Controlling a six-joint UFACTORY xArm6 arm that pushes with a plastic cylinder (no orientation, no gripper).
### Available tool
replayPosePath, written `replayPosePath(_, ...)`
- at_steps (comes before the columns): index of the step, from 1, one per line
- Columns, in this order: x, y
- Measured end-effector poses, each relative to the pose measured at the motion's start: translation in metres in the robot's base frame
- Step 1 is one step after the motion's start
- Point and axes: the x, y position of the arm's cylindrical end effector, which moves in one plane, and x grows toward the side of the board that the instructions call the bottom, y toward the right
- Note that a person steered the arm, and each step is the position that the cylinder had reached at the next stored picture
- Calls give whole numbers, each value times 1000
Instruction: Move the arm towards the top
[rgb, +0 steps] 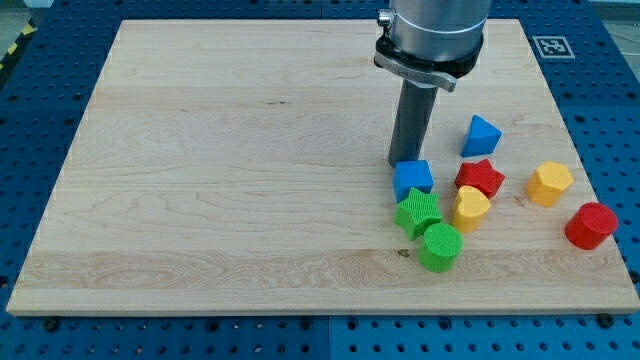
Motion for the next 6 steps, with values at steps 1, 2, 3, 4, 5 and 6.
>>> replayPosePath(1, -1, 0)
replayPosePath(2, -24, -2)
replayPosePath(3, -45, -11)
replayPosePath(4, -82, -14)
replayPosePath(5, -117, -4)
replayPosePath(6, -126, 19)
